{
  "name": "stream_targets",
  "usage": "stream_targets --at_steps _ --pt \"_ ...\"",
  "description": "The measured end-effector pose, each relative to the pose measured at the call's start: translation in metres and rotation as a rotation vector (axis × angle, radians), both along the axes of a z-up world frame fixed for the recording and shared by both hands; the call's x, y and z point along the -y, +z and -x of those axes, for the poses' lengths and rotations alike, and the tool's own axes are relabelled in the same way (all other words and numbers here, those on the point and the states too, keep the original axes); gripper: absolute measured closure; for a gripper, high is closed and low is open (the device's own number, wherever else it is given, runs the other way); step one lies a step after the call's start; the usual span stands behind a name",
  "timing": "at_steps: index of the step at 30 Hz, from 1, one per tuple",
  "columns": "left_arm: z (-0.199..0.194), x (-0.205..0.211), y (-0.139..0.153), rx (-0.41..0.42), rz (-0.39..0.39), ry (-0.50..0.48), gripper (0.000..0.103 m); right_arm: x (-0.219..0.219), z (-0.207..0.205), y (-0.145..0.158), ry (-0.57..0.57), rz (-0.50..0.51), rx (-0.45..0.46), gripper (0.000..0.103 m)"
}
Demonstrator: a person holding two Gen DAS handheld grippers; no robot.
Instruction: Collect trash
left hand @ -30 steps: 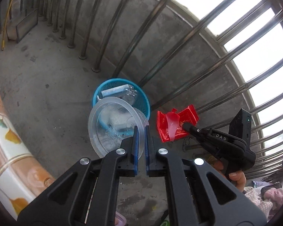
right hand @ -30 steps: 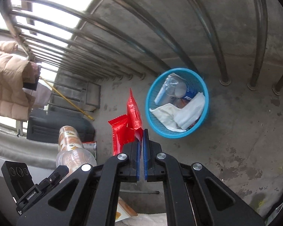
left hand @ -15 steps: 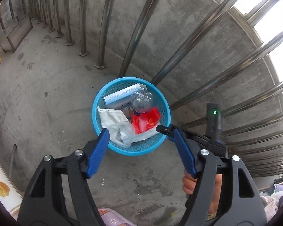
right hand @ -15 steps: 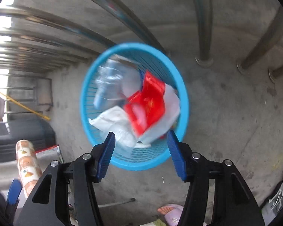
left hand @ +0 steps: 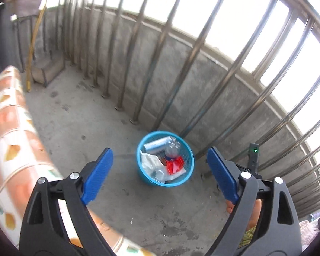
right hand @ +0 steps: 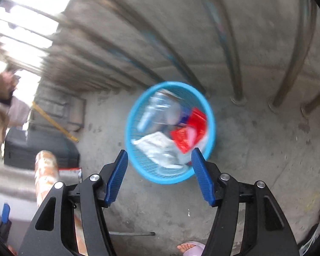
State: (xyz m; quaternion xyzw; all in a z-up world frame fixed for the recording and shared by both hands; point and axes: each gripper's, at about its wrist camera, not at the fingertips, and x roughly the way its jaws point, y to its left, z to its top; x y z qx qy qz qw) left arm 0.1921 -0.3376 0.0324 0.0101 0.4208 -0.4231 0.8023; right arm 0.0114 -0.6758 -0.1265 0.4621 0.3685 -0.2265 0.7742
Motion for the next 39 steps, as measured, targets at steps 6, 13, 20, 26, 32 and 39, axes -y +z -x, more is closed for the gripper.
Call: stream_targets --at_steps 6,13,20,26,32,39 --pt "0.031 -0.111 0.031 0.040 -0.017 0.214 0.010 -0.109 -0.014 0.123 0.230 0.328 0.155 0.012" --pt "0.076 -0.226 0.050 0.193 -0.175 0.566 0.009 -0.237 -0.012 0.201 0.414 0.619 0.254 0.006" --pt "0.141 -0.305 0.046 0.257 -0.263 0.868 0.009 -0.344 -0.003 0.194 0.627 0.596 0.246 0.006" --pt "0.170 -0.331 0.012 0.144 -0.325 0.951 0.009 -0.407 0.007 0.176 0.780 0.689 0.062 0.006" --pt "0.181 -0.323 -0.029 -0.017 -0.431 0.899 0.009 -0.409 0.015 0.151 0.802 0.712 -0.057 0.006" --pt "0.182 -0.317 -0.032 -0.027 -0.459 0.879 0.009 -0.393 0.014 0.138 0.771 0.725 -0.127 0.006"
